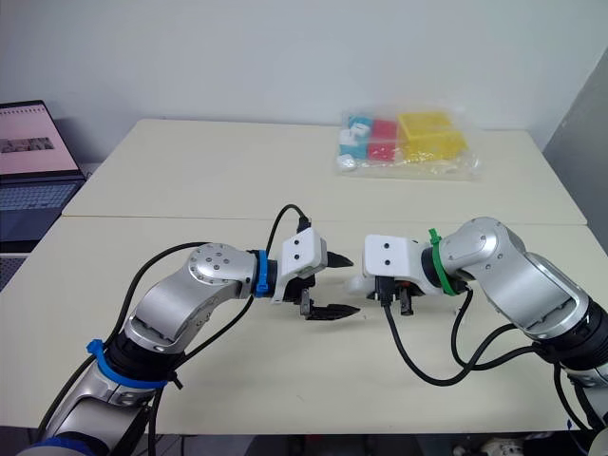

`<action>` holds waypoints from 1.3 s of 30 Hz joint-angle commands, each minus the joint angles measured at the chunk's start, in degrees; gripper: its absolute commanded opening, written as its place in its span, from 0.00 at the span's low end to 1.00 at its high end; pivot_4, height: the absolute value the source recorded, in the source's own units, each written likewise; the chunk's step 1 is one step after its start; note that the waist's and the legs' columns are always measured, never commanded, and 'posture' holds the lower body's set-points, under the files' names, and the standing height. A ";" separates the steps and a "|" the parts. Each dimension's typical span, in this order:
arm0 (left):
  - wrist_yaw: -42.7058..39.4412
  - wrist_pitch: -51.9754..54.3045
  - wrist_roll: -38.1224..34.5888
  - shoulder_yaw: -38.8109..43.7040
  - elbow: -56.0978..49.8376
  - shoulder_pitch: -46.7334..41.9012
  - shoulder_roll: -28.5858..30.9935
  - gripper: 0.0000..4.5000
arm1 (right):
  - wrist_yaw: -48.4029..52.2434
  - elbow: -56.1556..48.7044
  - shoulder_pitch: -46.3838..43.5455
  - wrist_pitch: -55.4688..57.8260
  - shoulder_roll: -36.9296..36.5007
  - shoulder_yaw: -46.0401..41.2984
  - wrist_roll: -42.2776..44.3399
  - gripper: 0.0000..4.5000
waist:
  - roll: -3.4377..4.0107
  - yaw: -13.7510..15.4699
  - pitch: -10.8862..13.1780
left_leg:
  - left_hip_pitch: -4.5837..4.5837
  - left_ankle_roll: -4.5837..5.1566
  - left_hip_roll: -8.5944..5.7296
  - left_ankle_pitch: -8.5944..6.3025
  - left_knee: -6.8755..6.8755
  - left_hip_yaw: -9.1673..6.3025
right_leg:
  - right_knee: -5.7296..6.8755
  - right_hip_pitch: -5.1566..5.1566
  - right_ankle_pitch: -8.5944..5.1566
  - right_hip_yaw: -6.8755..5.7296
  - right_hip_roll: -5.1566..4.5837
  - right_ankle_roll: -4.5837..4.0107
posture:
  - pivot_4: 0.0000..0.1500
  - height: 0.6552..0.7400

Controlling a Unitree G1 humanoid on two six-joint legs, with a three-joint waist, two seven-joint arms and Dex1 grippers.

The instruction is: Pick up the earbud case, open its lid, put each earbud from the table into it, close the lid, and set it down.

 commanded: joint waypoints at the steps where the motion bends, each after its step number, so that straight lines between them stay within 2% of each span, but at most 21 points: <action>1: -0.65 -1.27 -0.19 0.00 -1.97 -0.14 -0.14 1.00 | 0.49 -1.74 -0.62 -0.05 -0.07 -2.56 -0.41 0.17 | 0.00 0.00 0.00 | 0.00 0.00 0.00 0.00 0.00 0.00 | 0.00 0.00 0.00 0.00 0.00 0.00 | 1.00 1.00; 2: -0.86 -1.44 -0.28 -0.04 -2.04 -0.03 -0.09 1.00 | 0.38 -1.79 -0.57 0.09 0.09 -2.61 -0.43 0.17 | 0.00 0.00 0.00 | 0.00 0.00 0.00 0.00 0.00 0.00 | 0.00 0.00 0.00 0.01 0.00 0.00 | 1.00 1.00; 5: -0.56 -1.66 -0.35 0.28 -1.89 0.10 -0.38 0.87 | 0.34 -1.92 -0.38 0.29 0.36 -2.60 -0.60 0.17 | 0.00 0.00 0.00 | 0.00 0.00 0.00 0.00 0.00 0.00 | 0.01 0.00 0.00 0.00 0.00 0.00 | 1.00 1.00; 14: -1.50 -1.77 -0.25 0.16 -1.51 0.41 -0.27 0.22 | 0.30 -2.74 0.45 1.23 0.94 -2.88 -0.08 0.17 | 0.00 0.00 0.00 | 0.00 0.00 0.00 0.00 0.02 0.00 | 0.03 0.00 0.00 0.00 0.00 0.00 | 1.00 1.00; 15: -1.44 -1.72 -0.29 0.24 -1.45 0.42 -0.40 0.18 | 0.36 -2.76 0.47 1.29 0.98 -2.91 -0.11 0.17 | 0.00 0.00 0.00 | 0.00 0.00 0.00 0.00 0.02 0.00 | 0.03 0.00 0.00 0.00 0.00 0.00 | 1.00 1.00; 28: -2.07 -3.49 0.65 0.14 -1.08 1.92 -0.18 0.18 | 2.00 -2.88 0.97 0.47 0.38 -2.72 -0.59 0.17 | 0.00 0.00 0.00 | 0.02 0.00 0.00 0.00 0.03 -0.01 | 0.05 0.02 0.00 0.01 0.00 0.00 | 1.00 1.00; 29: -2.17 -3.81 0.73 0.18 -0.76 1.99 -0.14 0.18 | 2.33 -2.81 1.30 -0.06 -0.09 -2.75 -0.86 0.33 | 0.00 0.00 0.00 | 0.02 0.00 0.00 0.00 0.04 -0.01 | 0.06 0.02 0.00 0.00 0.00 -0.01 | 1.00 1.00; 36: -2.41 -5.42 1.12 0.57 0.97 2.55 -0.15 0.18 | 2.67 -2.32 2.71 -0.44 -1.82 -4.58 -1.17 0.90 | 0.00 0.01 0.00 | 0.03 0.00 0.00 0.00 0.04 0.00 | 0.07 0.02 0.00 0.01 0.00 -0.01 | 1.00 1.00; 39: -2.10 -5.83 0.78 1.47 2.01 3.03 -0.20 0.18 | 3.99 -1.59 3.59 -1.55 -4.12 -6.70 -0.99 0.91 | 0.00 0.02 0.00 | 0.03 0.00 0.00 0.00 0.05 -0.01 | 0.07 0.02 0.00 0.00 0.00 0.00 | 1.00 1.00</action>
